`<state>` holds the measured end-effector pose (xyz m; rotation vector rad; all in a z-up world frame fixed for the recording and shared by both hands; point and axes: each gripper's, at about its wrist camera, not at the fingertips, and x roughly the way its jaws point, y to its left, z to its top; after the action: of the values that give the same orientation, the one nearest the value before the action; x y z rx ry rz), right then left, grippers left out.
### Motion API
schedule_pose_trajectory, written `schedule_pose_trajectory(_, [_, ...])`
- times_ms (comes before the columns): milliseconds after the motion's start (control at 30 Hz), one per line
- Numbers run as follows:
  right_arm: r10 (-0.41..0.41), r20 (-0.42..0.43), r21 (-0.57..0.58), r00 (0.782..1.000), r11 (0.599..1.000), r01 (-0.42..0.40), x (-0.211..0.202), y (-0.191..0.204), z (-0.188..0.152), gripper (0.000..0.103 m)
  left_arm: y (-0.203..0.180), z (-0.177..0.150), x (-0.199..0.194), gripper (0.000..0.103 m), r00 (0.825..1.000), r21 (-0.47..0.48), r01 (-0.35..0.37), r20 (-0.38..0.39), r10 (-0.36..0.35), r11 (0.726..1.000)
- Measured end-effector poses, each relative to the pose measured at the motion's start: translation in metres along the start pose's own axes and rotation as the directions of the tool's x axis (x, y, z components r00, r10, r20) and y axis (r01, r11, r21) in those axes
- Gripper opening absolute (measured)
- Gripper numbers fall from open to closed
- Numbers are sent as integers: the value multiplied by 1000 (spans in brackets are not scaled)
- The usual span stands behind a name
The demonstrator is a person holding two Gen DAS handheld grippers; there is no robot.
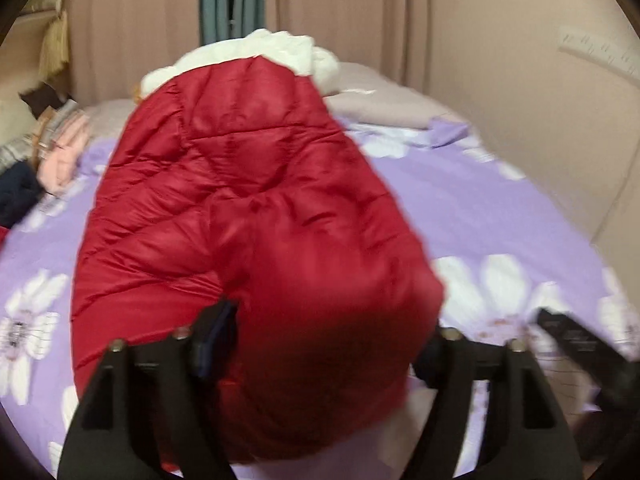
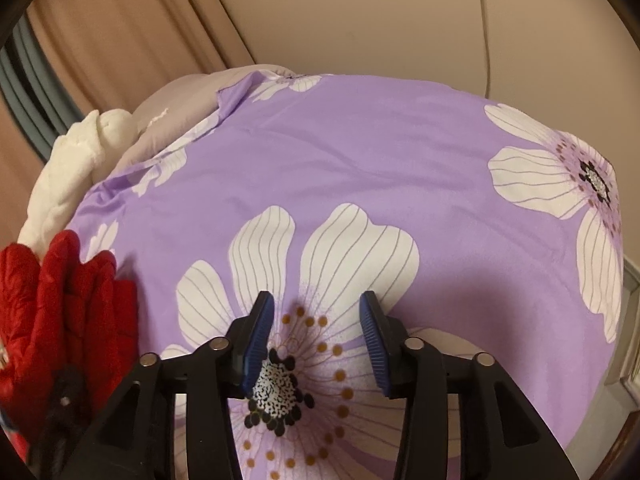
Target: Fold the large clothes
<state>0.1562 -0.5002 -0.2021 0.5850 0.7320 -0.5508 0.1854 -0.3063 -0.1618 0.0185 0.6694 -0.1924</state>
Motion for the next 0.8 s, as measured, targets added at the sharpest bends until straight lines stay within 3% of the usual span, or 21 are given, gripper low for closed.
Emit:
schedule_pose_trajectory(200, [-13, 0, 10, 1000, 1000, 13, 3, 0, -2, 50, 8, 7, -33, 74, 996, -13, 90, 11, -90, 996])
schedule_pose_trajectory(333, [-32, 11, -4, 999, 999, 32, 1, 3, -5, 50, 22, 14, -77, 74, 972, -51, 232, 50, -229, 971])
schedule_pose_trajectory(400, [-28, 14, 0, 1000, 1000, 28, 0, 5, -6, 50, 29, 16, -95, 74, 962, -37, 272, 45, -270, 962])
schedule_pose_trajectory(467, [-6, 9, 7, 1000, 1000, 6, -2, 8, -6, 50, 45, 16, -117, 73, 952, -50, 298, 92, -293, 953])
schedule_pose_trajectory(533, [13, 15, -9, 1000, 1000, -13, -5, 15, -5, 50, 69, 17, -136, 66, 959, -75, 249, 160, -235, 966])
schedule_pose_trajectory(667, [78, 45, -51, 996, 996, -76, -25, 36, -8, 50, 137, 19, -146, 65, 972, -184, 80, 231, -36, 980])
schedule_pose_trajectory(700, [97, 57, -66, 994, 993, -94, -31, 43, -8, 50, 158, 18, -144, 63, 971, -251, 35, 239, 27, 967])
schedule_pose_trajectory(733, [119, 76, -94, 990, 989, -112, -42, 56, -9, 50, 188, 16, -136, 63, 970, -348, -22, 221, 105, 937])
schedule_pose_trajectory(800, [147, 110, -138, 983, 982, -132, -58, 75, -9, 50, 222, 18, -117, 59, 975, -426, -45, 177, 132, 904])
